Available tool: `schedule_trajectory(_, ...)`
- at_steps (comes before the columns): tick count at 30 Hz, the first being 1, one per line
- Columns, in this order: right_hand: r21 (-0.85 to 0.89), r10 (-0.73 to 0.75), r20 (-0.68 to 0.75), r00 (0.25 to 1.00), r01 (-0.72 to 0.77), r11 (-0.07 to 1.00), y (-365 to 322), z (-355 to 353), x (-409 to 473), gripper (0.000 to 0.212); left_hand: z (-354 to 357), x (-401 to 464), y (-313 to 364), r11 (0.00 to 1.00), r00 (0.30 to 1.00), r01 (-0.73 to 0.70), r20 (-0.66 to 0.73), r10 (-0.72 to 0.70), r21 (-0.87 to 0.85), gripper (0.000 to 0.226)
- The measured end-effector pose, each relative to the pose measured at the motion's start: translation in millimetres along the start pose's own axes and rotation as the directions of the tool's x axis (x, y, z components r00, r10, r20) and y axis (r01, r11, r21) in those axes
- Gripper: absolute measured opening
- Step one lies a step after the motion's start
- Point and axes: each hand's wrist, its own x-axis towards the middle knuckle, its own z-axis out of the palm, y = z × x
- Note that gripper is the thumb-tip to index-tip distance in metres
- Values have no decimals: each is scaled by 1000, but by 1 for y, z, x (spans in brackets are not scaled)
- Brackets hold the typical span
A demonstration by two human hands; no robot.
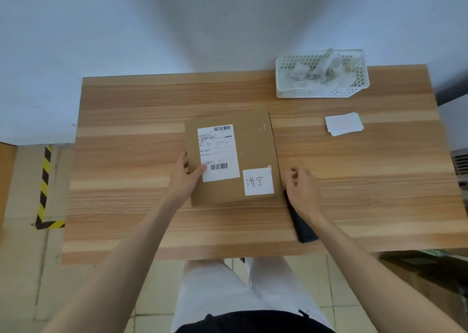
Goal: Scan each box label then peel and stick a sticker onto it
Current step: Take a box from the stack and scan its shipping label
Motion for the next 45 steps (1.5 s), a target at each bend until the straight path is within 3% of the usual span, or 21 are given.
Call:
schedule_trajectory(3,-280,9,-65,998,-27,960,36,-6,-17,52,3,-10,-13,1000,1000,-1,22,1,11,66)
schedule_trajectory(6,-538,118,-60,991,-132,833,62,-3,-31,74,5,-12,-14,1000,1000,9,23,-9,-24,60)
schedule_trajectory(9,-631,175,-67,982,-177,755,77,6,-45,87,5,-14,-11,999,999,0,35,2,-36,60)
schedule_trajectory(17,-606,199,-64,978,-197,771,81,30,-48,96,5,-12,-15,999,999,-15,38,16,-32,63)
schedule_trajectory(35,-578,128,-63,990,-141,804,77,24,-37,76,5,-8,-20,999,999,-14,43,16,-40,67)
schedule_trajectory(45,-162,193,-44,980,-198,967,37,-30,-21,75,7,-12,-16,995,999,5,38,-1,-97,71)
